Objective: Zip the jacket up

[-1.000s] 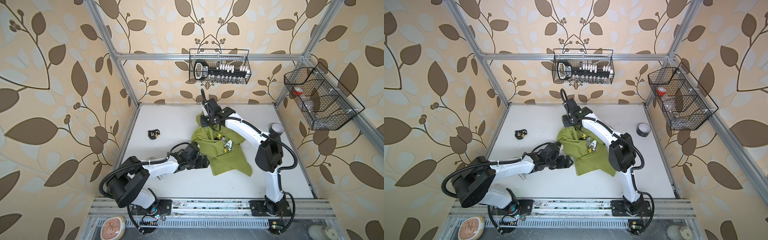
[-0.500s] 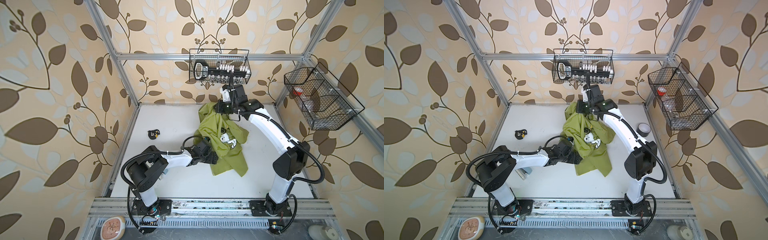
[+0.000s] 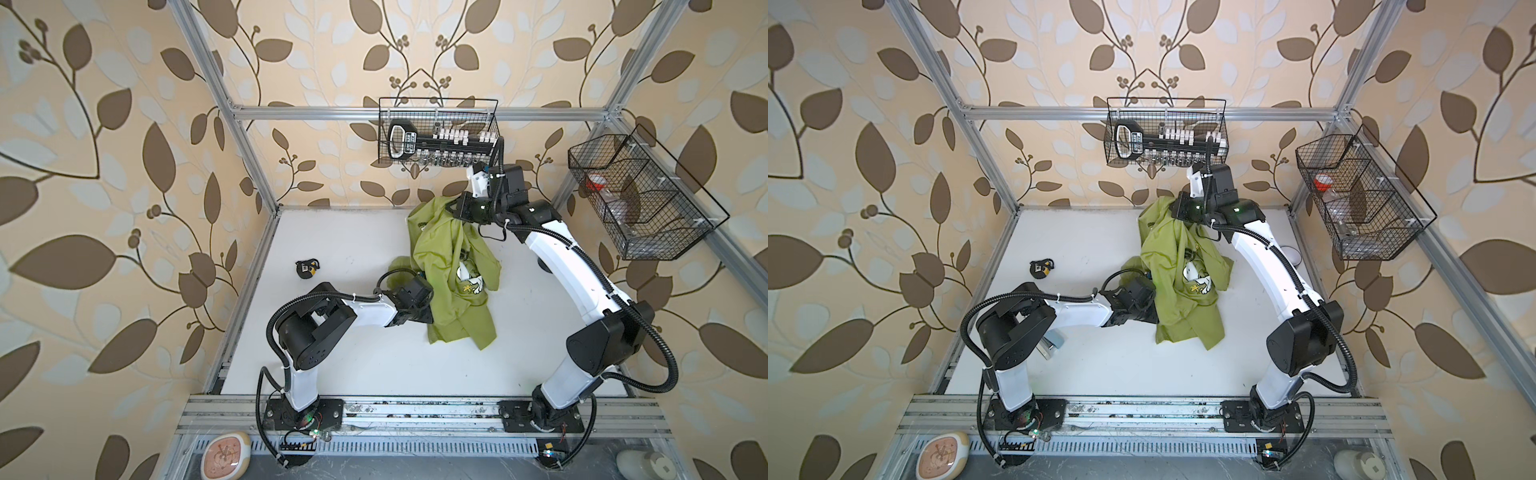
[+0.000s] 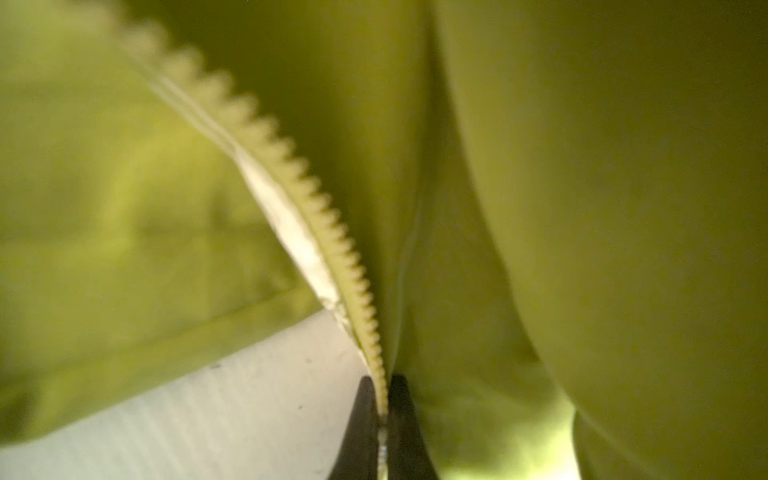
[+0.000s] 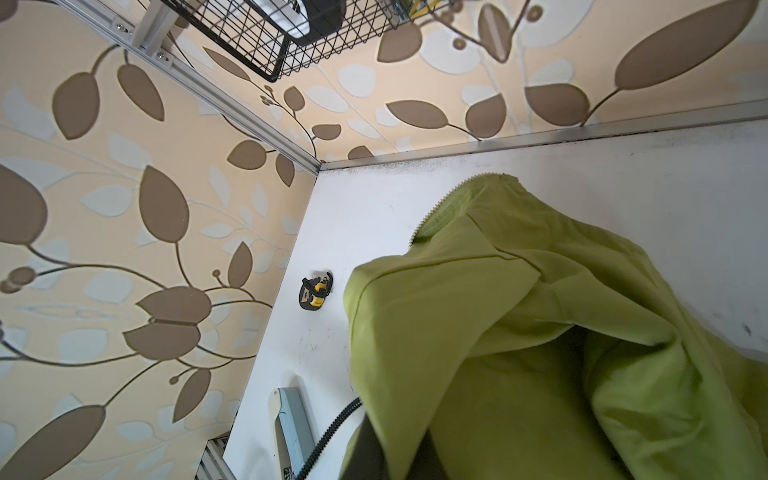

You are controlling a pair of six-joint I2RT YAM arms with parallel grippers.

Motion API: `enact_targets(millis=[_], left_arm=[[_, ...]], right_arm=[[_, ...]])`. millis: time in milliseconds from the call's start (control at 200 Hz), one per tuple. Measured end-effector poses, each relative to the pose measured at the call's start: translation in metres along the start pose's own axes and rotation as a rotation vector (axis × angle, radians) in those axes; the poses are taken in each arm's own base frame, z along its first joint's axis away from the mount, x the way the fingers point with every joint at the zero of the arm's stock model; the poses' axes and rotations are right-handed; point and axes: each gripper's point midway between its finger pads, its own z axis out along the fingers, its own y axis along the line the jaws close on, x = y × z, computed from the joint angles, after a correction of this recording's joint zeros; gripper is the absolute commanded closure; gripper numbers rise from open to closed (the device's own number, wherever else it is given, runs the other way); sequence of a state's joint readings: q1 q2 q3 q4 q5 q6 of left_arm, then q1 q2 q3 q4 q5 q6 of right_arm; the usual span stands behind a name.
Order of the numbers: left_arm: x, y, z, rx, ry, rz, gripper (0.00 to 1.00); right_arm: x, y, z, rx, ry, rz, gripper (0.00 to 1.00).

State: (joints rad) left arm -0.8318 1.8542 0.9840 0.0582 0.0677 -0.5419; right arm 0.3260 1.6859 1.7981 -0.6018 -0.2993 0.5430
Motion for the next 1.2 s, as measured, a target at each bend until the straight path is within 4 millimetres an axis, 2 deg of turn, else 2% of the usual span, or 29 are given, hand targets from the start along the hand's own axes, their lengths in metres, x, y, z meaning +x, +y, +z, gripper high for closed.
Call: enact_targets(millis=[95, 220, 410, 500, 575, 670, 775, 900, 995, 1050, 1125, 1200], left_arm=[[0.000, 0.010, -0.006, -0.043, 0.004, -0.007, 1.00], [-0.010, 0.033, -0.031, -0.121, -0.011, -0.043, 1.00], [-0.065, 0.101, -0.102, -0.292, -0.152, -0.186, 1.00], [-0.095, 0.123, -0.137, -0.361, -0.221, -0.234, 1.00], [-0.121, 0.132, -0.164, -0.403, -0.272, -0.249, 1.00], [-0.152, 0.131, -0.196, -0.429, -0.333, -0.243, 1.00], [-0.184, 0.122, -0.233, -0.438, -0.403, -0.213, 1.00], [-0.200, 0.097, -0.264, -0.369, -0.440, -0.157, 1.00], [-0.188, 0.072, -0.277, -0.250, -0.414, -0.114, 1.00], [-0.174, 0.058, -0.282, -0.189, -0.390, -0.087, 1.00], [-0.143, 0.036, -0.277, -0.105, -0.321, -0.044, 1.00], [-0.106, 0.016, -0.261, -0.024, -0.221, -0.005, 1.00]], right_arm=[[-0.004, -0.003, -0.009, 0.000, -0.015, 0.005, 1.00], [-0.013, -0.005, -0.024, -0.004, -0.044, 0.009, 1.00], [-0.029, -0.015, -0.045, -0.006, -0.090, 0.025, 1.00], [-0.034, -0.022, -0.050, -0.001, -0.101, 0.034, 1.00], [-0.037, -0.028, -0.052, 0.002, -0.107, 0.042, 1.00], [-0.041, -0.035, -0.056, 0.008, -0.113, 0.048, 1.00], [-0.046, -0.044, -0.066, 0.029, -0.128, 0.049, 1.00], [-0.048, -0.054, -0.083, 0.066, -0.151, 0.038, 1.00], [-0.042, -0.069, -0.093, 0.120, -0.157, 0.030, 1.00], [-0.033, -0.083, -0.094, 0.164, -0.149, 0.031, 1.00], [-0.011, -0.110, -0.089, 0.232, -0.111, 0.052, 1.00], [0.020, -0.144, -0.083, 0.304, -0.058, 0.100, 0.94]])
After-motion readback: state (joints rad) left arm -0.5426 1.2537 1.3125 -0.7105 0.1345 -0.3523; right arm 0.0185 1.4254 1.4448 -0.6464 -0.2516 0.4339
